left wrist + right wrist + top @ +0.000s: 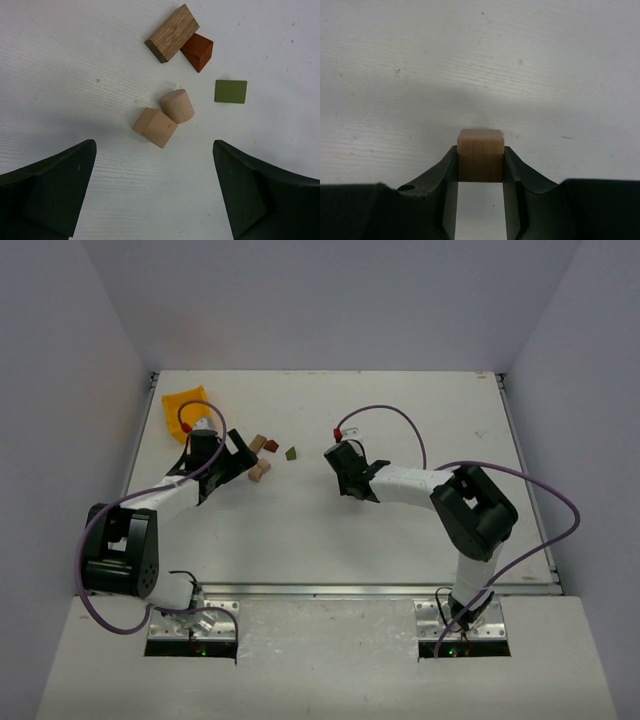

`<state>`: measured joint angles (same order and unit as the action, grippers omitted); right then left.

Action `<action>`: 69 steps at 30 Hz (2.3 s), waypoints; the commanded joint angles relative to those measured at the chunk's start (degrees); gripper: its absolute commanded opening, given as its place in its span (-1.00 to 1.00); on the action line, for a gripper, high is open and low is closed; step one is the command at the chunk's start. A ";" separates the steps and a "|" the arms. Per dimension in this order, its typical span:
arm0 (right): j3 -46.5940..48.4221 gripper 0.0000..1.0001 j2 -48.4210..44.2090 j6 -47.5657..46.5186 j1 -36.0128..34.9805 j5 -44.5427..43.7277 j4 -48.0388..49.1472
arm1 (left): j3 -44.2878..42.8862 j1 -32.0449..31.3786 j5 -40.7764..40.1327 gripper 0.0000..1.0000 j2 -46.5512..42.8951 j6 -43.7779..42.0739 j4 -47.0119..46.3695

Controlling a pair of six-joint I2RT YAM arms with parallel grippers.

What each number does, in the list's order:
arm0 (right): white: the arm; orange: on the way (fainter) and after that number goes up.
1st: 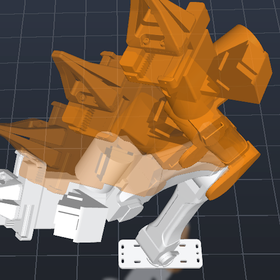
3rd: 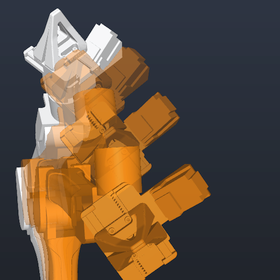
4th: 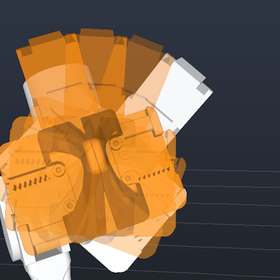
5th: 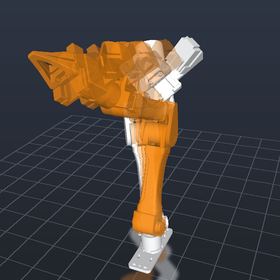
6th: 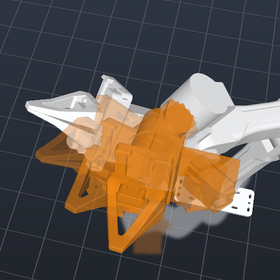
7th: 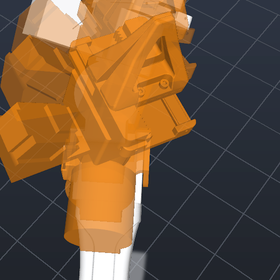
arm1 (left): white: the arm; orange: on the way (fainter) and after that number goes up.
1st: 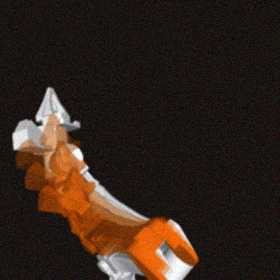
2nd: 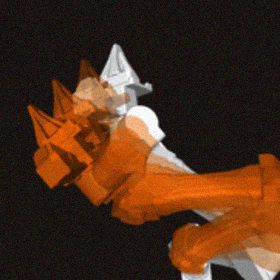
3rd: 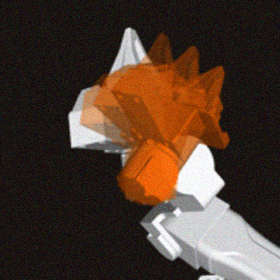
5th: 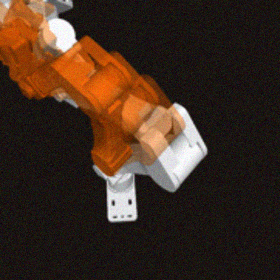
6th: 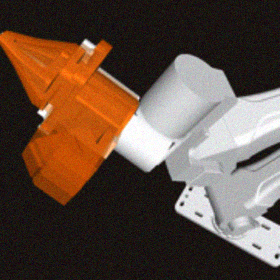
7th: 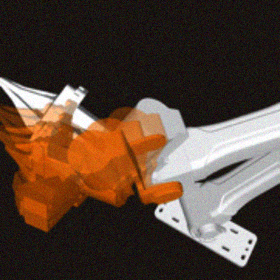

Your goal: Build the wood block tower

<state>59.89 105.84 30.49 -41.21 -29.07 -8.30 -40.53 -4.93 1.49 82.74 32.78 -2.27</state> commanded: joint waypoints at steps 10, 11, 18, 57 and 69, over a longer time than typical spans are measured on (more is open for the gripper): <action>2.74 -0.70 3.31 8.19 0.17 3.32 5.73 | -2.80 -1.49 -1.22 1.00 1.31 -0.96 -0.89; 2.86 -0.70 3.56 8.99 0.17 3.18 5.50 | -2.81 -1.51 -1.22 1.00 1.37 -0.94 -0.89; 3.77 -0.67 5.22 9.81 -0.53 2.33 5.88 | -2.88 -1.67 -1.22 1.00 1.54 -0.87 -0.73; -24.19 0.97 -41.07 1.86 0.17 2.18 -1.64 | -20.82 -2.81 13.01 0.99 13.76 -30.31 18.27; -29.87 0.97 -52.72 0.27 1.87 -5.05 -2.55 | -19.39 -2.90 10.70 0.41 17.20 -29.96 16.37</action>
<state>30.81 54.29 31.36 -40.21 -30.46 -12.18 -59.35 -7.53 12.32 98.16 3.50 15.85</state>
